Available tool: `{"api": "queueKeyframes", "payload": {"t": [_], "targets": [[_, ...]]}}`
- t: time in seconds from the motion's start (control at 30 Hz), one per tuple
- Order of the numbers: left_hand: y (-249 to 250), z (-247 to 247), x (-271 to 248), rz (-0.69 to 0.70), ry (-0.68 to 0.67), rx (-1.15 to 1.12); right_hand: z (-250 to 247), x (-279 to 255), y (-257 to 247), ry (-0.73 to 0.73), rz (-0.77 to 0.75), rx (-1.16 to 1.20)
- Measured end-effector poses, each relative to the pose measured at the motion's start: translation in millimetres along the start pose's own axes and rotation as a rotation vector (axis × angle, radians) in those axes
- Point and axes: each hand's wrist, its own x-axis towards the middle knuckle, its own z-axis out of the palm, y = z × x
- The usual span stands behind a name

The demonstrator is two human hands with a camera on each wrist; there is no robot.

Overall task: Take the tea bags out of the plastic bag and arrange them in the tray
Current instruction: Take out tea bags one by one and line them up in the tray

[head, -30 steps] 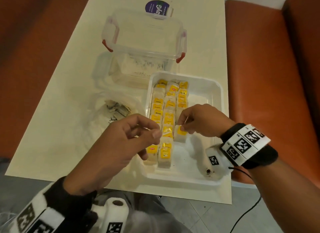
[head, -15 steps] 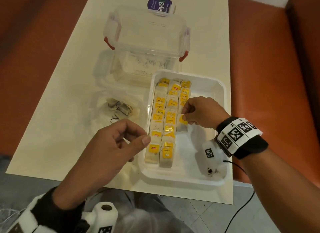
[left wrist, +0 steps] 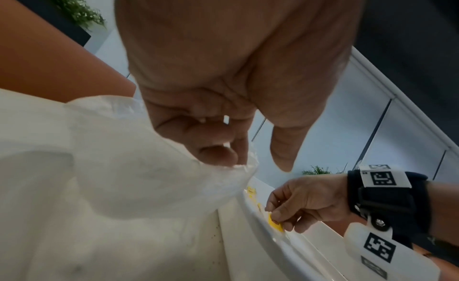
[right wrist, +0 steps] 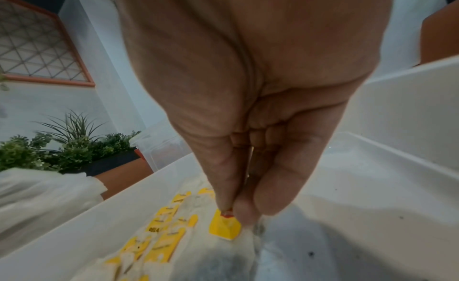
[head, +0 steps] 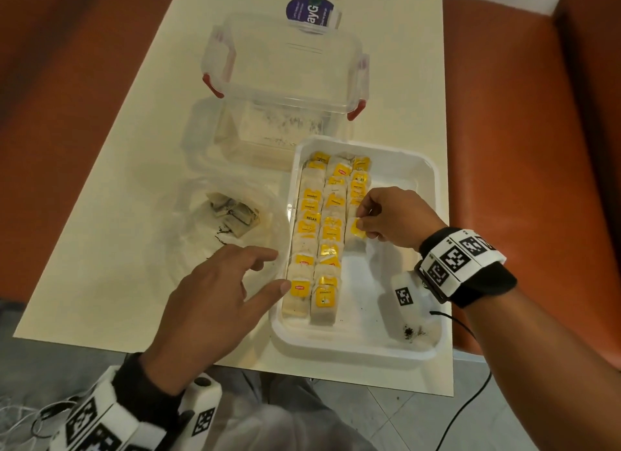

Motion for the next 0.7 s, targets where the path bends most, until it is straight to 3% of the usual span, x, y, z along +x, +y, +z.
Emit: {"api": "queueKeyframes", "payload": {"t": [0.27,0.4,0.53,0.7], "targets": [[-4.0,-1.3,-1.0,-0.074,0.024,0.248,3.2,-4.5,-0.5,0.081,-0.03,-0.005],[-3.7,6.7,0.1,-0.005,0.1,0.27,-0.5,-18.5,-16.3,0.176,-0.128,0.039],[-2.4,11.7,2.4,0.112,0.209,0.308,4.8,-35.7,-55.8,0.155,-0.289,0.129],[10.7,6.7,6.5,0.135,0.119,0.404,24.9,-24.3,-94.5,0.196,-0.405,-0.07]]}}
